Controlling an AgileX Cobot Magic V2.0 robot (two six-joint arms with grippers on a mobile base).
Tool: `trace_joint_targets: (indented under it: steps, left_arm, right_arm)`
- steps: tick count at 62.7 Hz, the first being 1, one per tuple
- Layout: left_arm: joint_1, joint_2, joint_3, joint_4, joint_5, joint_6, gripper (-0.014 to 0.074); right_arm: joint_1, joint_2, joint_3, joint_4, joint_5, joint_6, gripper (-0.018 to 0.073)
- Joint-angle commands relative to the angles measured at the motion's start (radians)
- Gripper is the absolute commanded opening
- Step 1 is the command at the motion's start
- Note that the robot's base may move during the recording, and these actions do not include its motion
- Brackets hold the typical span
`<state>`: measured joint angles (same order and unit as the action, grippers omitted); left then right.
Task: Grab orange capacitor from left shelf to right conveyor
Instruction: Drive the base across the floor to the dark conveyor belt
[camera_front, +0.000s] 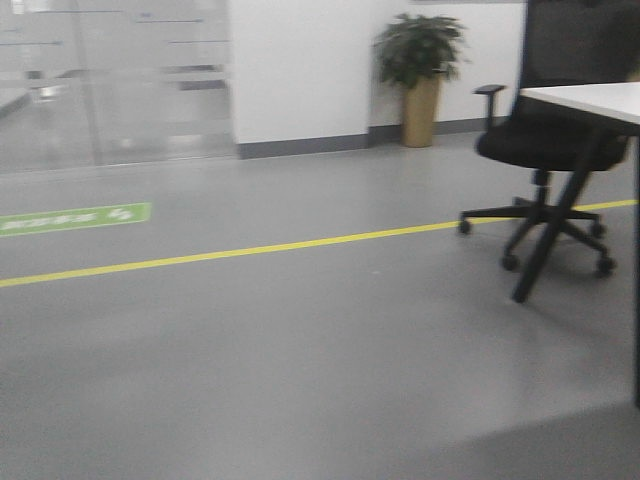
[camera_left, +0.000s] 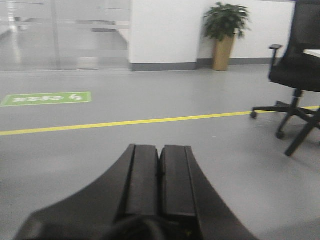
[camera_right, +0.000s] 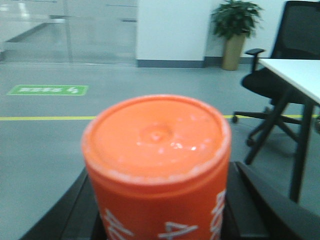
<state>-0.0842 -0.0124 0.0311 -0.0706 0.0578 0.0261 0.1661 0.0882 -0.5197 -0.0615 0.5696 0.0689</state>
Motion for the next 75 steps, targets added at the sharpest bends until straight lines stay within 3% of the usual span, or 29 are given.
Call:
trace_joint_targets:
  steps: [1,75]
  left_arm:
    - [0.002,-0.011,-0.004,-0.003,-0.088,-0.002,-0.0127]
    - [0.002,-0.011,-0.004,-0.003,-0.088,-0.002,-0.0127]
  right_arm:
    - [0.0,0.015,-0.025,-0.014,-0.089,-0.007,0.0122]
    - [0.0,0.015,-0.025,-0.014,-0.089,-0.007,0.0122]
